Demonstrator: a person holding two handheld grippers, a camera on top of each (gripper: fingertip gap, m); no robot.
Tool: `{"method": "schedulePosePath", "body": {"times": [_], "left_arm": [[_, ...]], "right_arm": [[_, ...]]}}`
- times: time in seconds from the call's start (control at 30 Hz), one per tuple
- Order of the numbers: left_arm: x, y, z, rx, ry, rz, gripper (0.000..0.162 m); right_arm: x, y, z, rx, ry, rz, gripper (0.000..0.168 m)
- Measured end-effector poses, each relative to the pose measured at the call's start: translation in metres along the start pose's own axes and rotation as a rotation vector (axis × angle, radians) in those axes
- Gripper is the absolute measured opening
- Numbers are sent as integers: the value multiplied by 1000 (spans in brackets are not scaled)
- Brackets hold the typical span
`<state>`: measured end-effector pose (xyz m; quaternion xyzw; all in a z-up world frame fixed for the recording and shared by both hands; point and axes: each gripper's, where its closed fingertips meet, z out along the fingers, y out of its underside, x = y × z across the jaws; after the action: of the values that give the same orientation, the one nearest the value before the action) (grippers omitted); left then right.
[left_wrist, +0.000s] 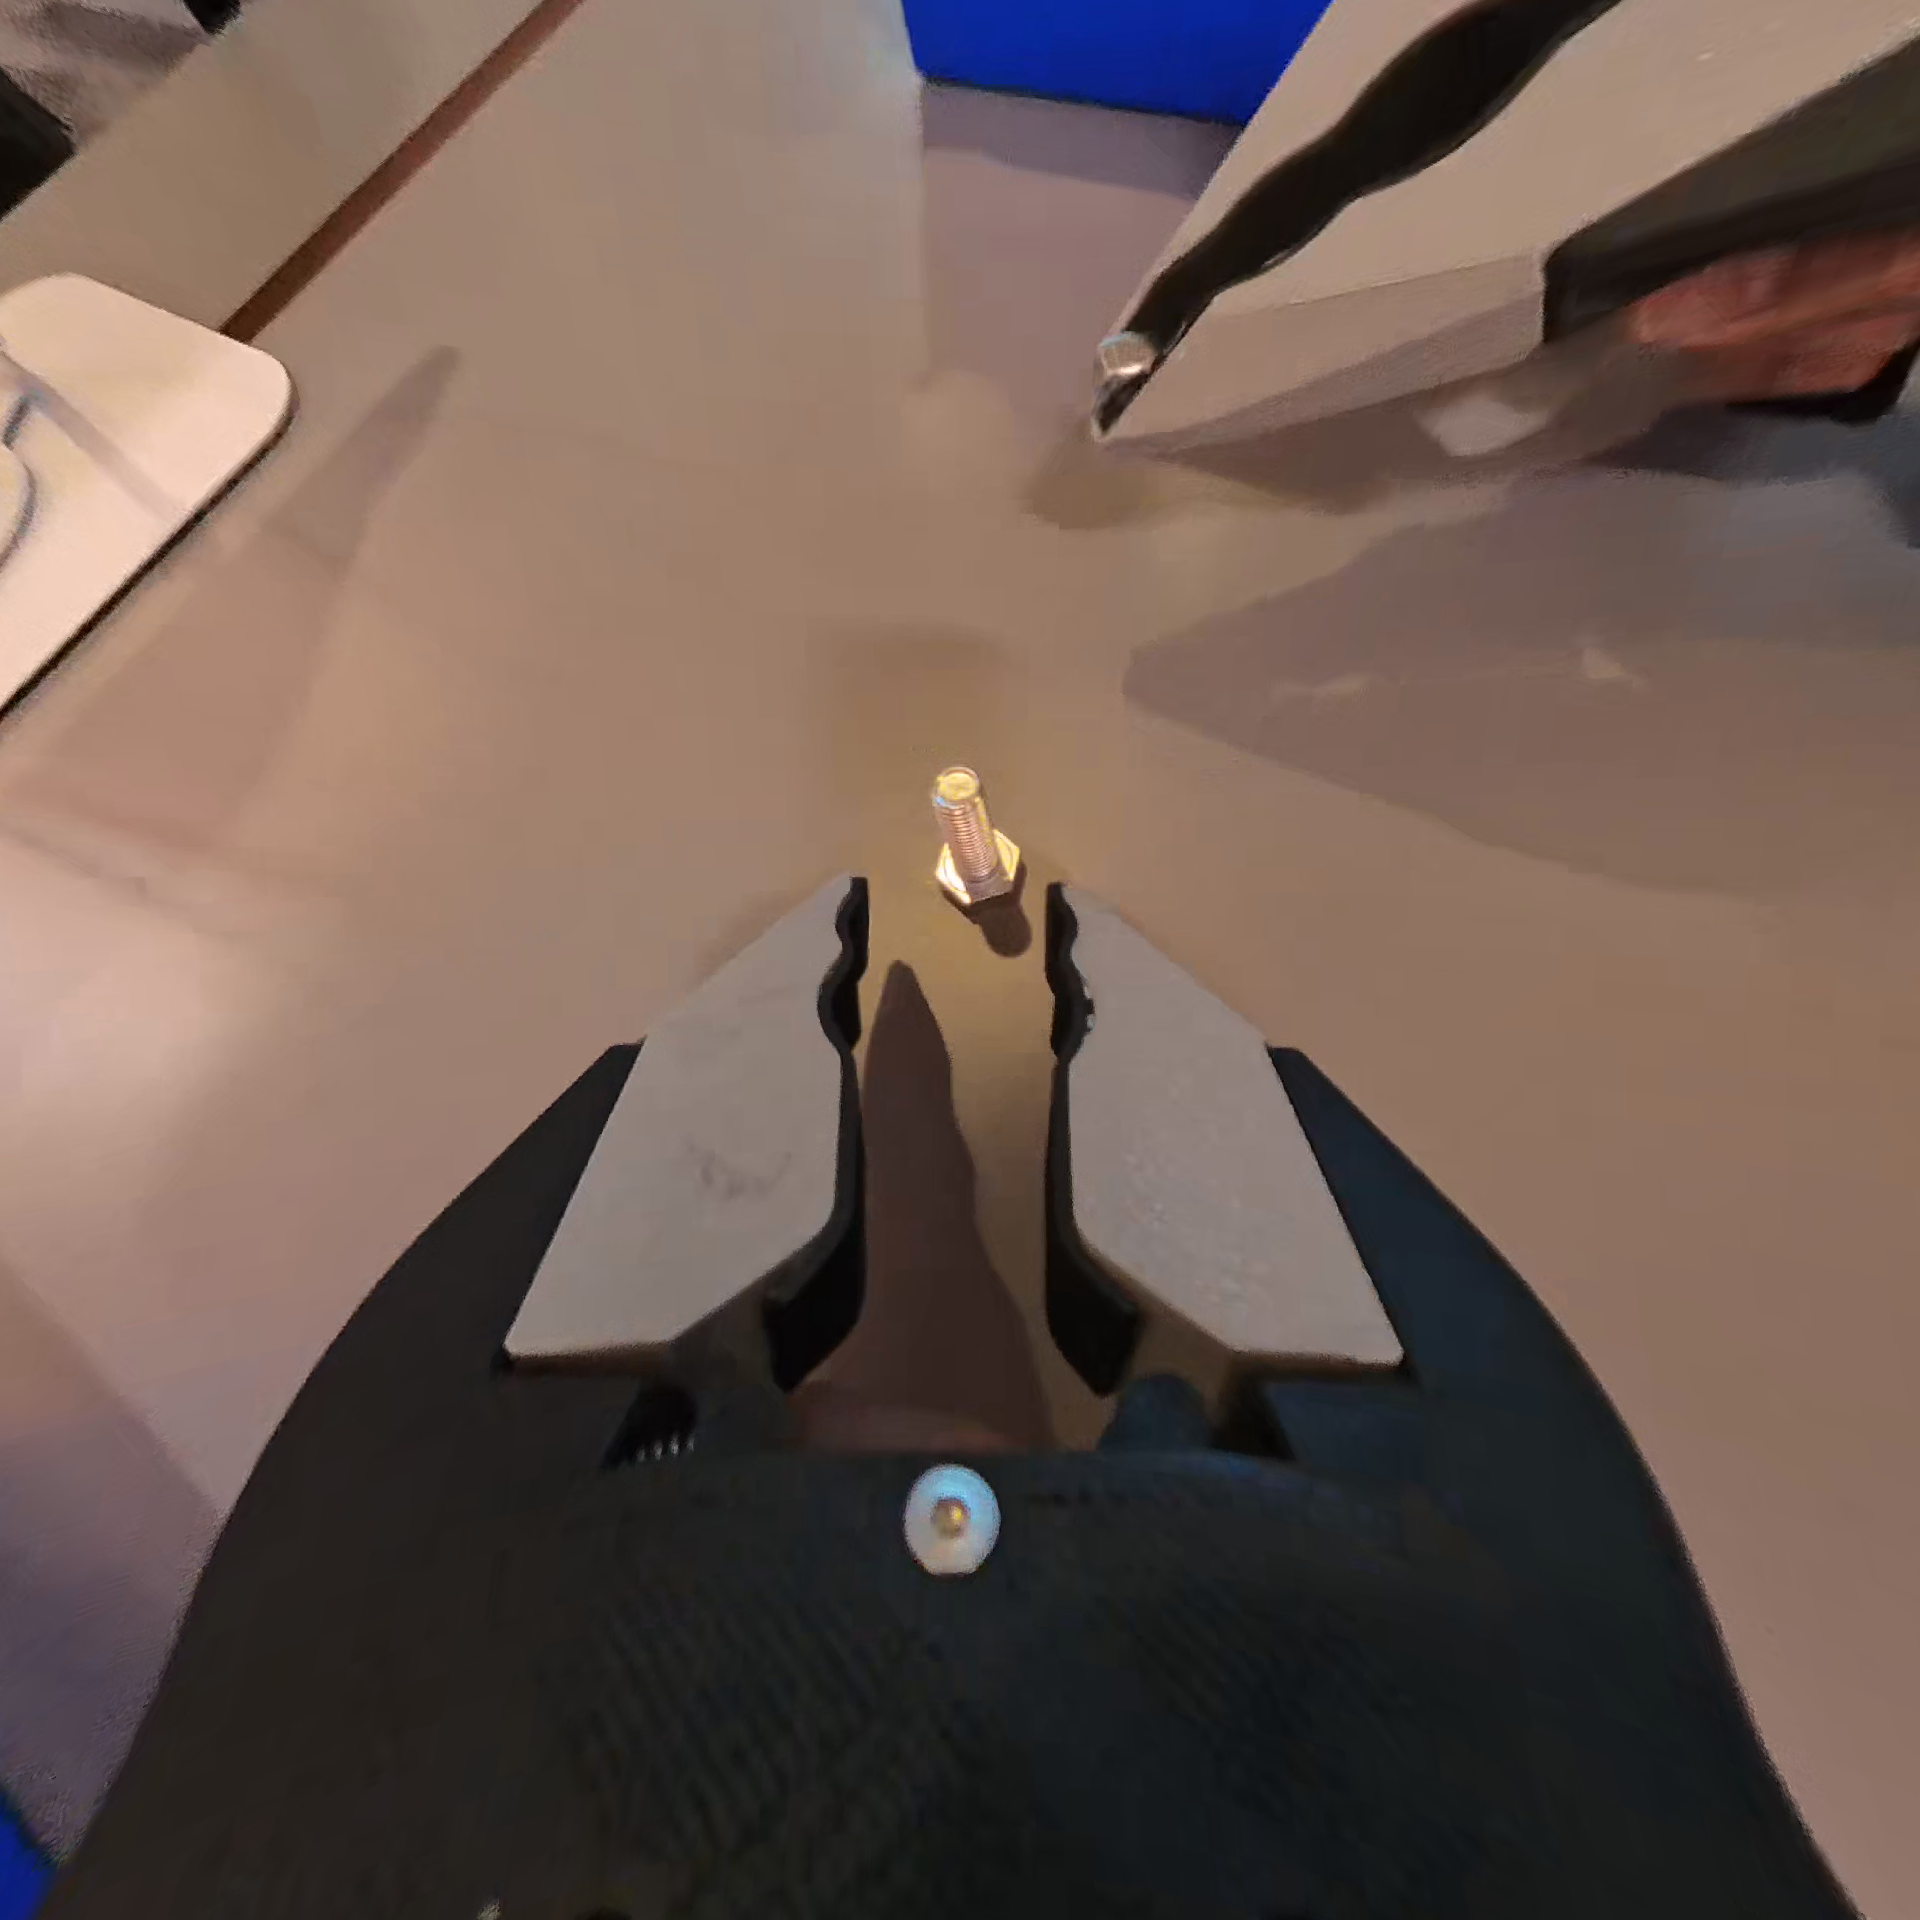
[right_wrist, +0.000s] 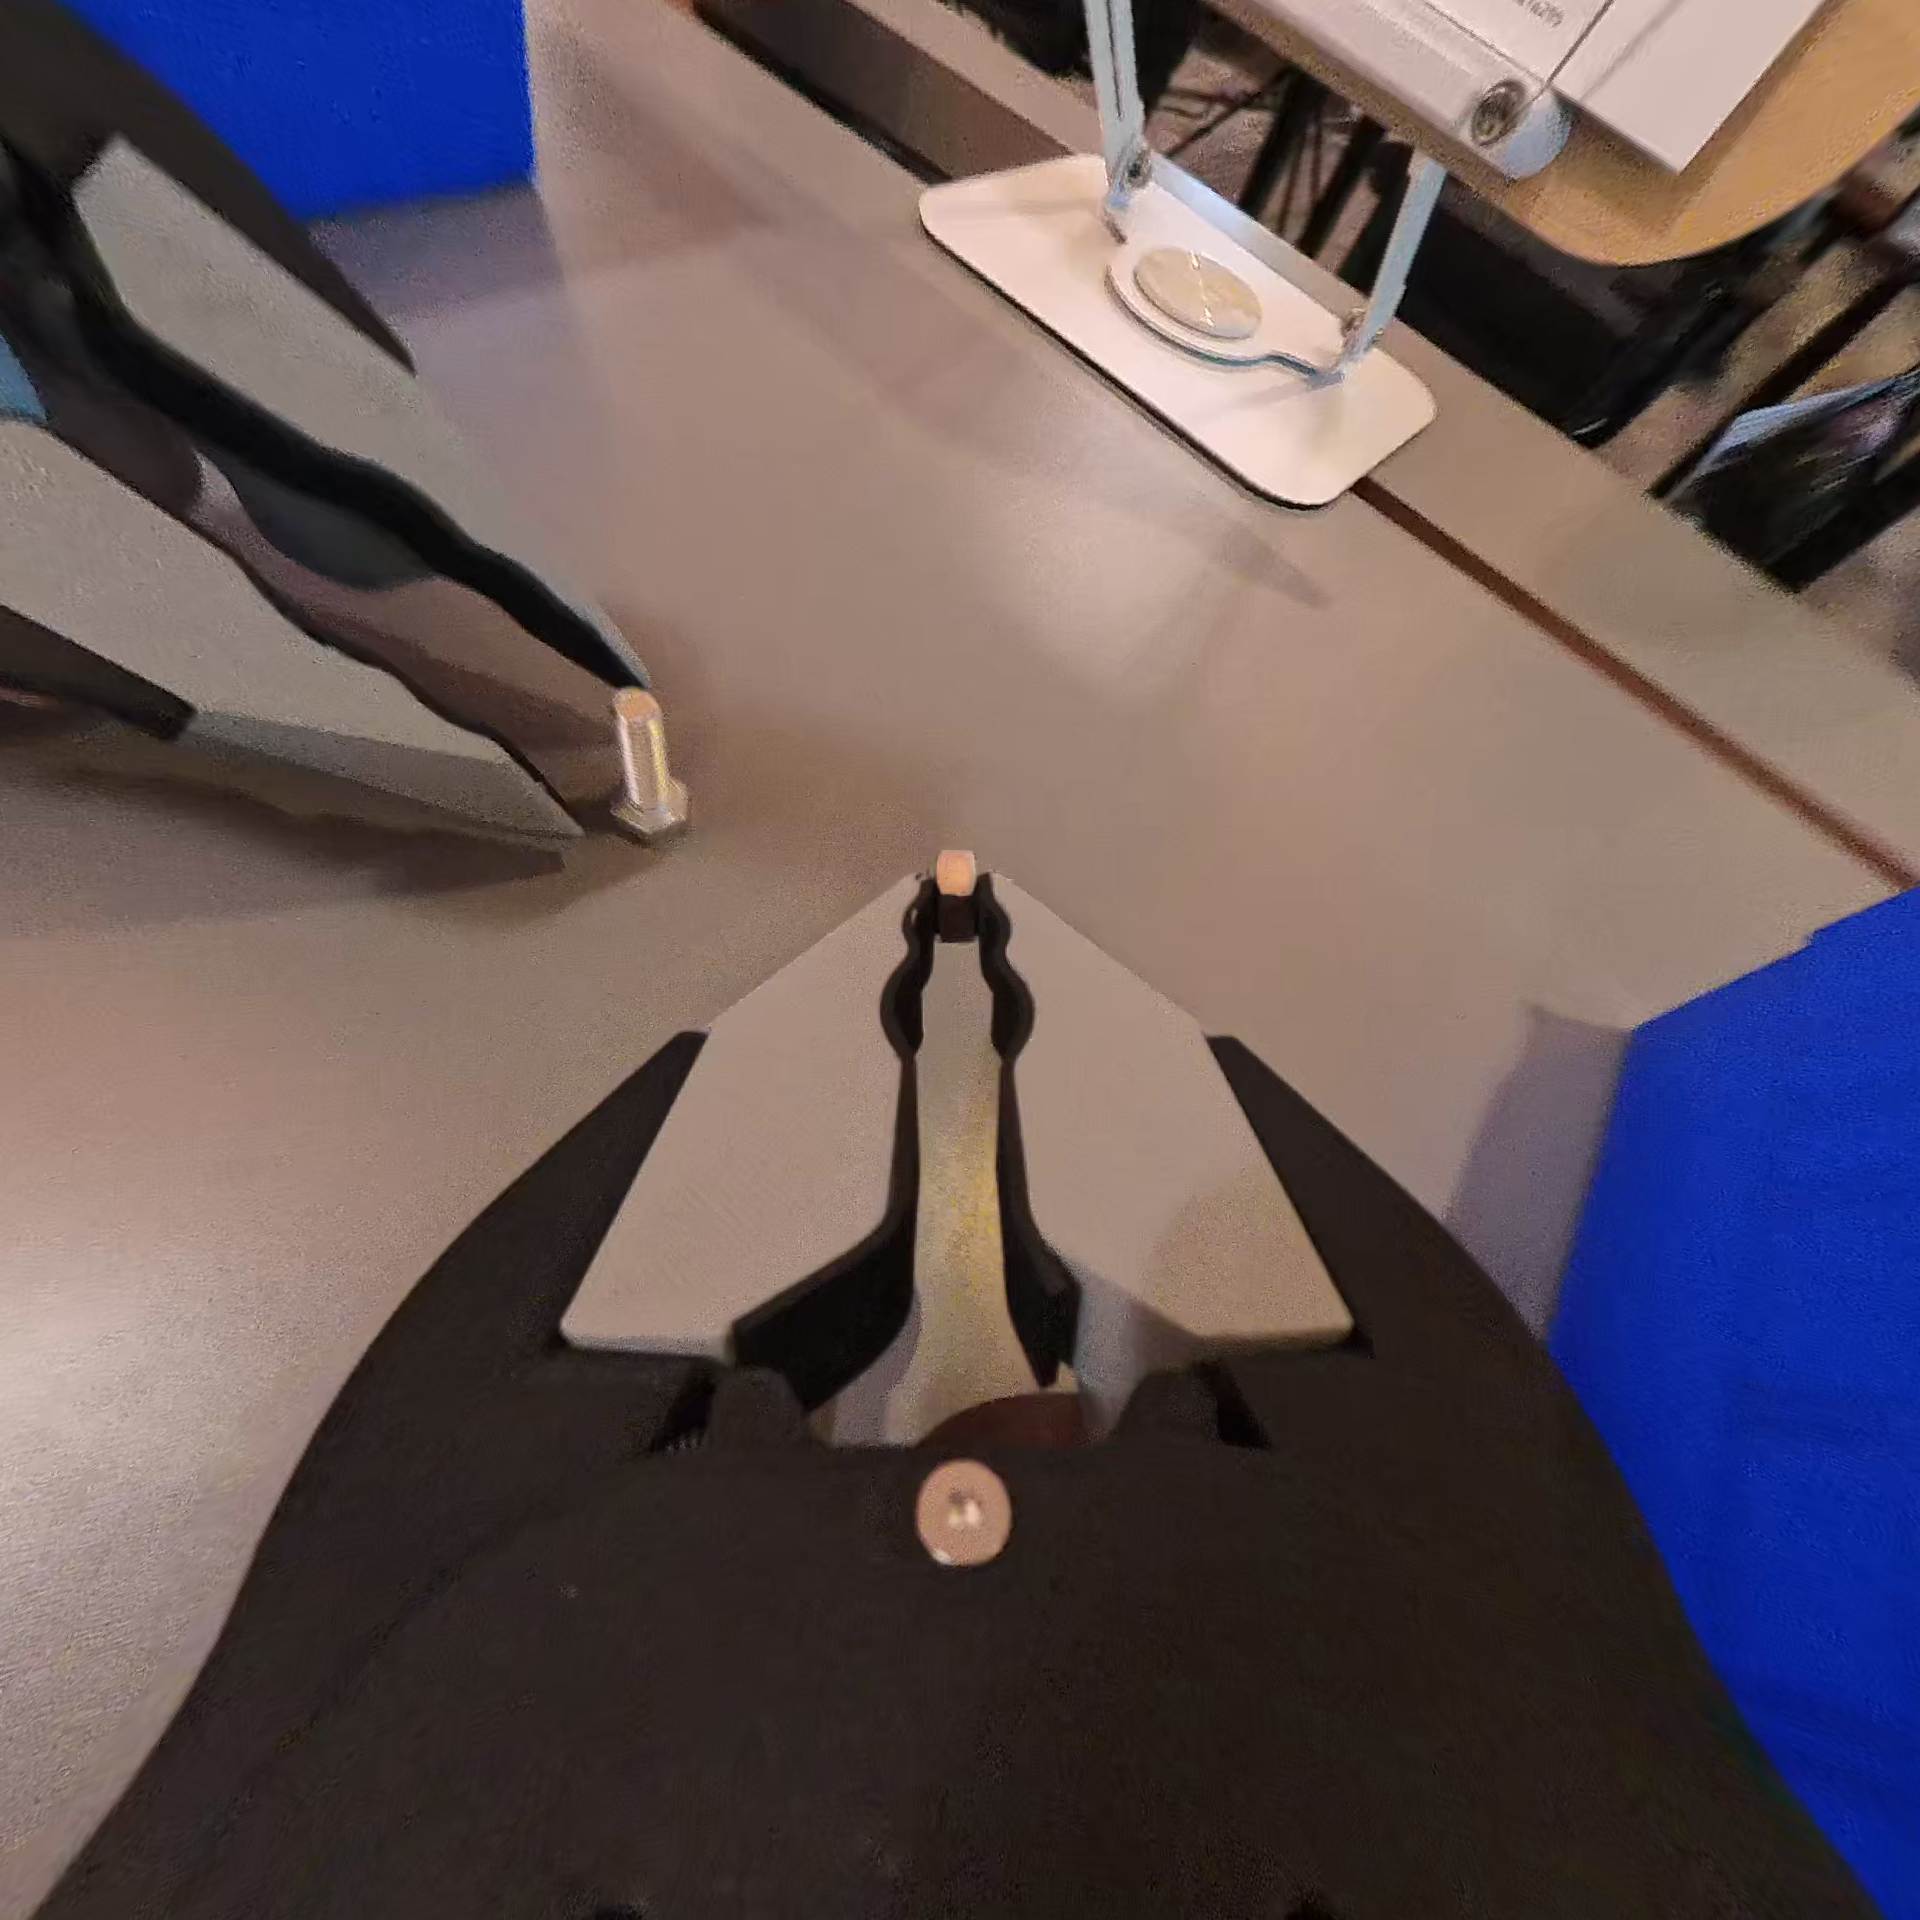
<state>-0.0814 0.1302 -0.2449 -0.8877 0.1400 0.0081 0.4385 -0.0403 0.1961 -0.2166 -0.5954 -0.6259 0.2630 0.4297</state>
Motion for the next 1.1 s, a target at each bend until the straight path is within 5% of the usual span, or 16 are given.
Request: {"method": "schedulePosePath", "body": {"times": [0.17,0.23,0.33,0.73,1.1], "left_arm": [[-4,0,20,-45,-8,9,31],[-5,-7,22,-18,1,-3,10],[-4,-9,23,-12,25,-15,7],[-11,-42,-35,285,143,-199,7],[7,-45,-39,305,277,-229,7]], "right_arm": [[-6,11,9,-63,29,-111,5],[-6,16,11,-91,49,-164,5],[-15,21,15,-116,30,-224,5],[-38,28,23,-131,-28,-349,5],[-65,-6,2,79,-270,-165,15]]}}
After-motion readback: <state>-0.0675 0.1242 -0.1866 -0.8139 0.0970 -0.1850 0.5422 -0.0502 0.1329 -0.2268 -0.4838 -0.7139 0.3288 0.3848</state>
